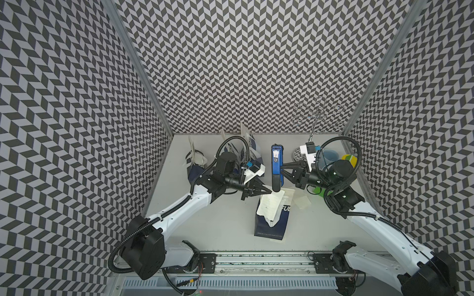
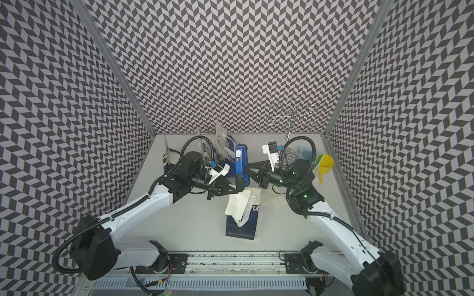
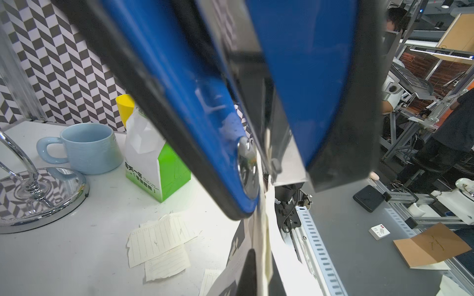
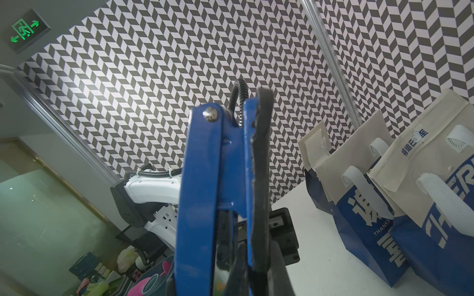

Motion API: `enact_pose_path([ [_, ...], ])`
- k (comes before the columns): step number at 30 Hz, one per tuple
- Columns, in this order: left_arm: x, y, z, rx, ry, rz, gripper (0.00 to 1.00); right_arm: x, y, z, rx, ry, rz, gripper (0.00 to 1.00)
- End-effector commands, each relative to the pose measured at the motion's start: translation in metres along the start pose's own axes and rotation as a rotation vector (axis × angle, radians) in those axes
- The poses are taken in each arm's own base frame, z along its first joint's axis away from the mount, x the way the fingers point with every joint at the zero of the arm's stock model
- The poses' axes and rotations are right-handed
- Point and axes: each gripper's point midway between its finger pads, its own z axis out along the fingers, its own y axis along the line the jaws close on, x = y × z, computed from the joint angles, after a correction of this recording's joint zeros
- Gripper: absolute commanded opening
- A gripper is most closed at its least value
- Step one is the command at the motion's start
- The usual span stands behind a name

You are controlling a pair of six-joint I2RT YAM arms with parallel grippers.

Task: Staple the receipts to the bags
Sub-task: Place the stapler in the takeout bag.

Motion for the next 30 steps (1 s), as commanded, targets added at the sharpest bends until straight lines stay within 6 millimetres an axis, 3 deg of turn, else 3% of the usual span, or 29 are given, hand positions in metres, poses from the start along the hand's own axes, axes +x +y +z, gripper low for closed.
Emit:
enact_pose_path([
  [1, -0.014, -0.001, -0.002, 0.005, -0.026, 0.042, 0.0, -0.017, 0.031, -0.002, -0.094, -0.063, -0.089, 0.0],
  [22, -0.016, 0.001, 0.0, 0.039, -0.04, 0.002, 0.0, 0.002, 0.037, 0.009, -0.102, -0.046, -0.098, 0.0],
  [30, -0.023, -0.001, -0.003, 0.056, -0.053, 0.006, 0.0, 0.023, 0.023, 0.012, -0.044, -0.01, -0.103, 0.0],
])
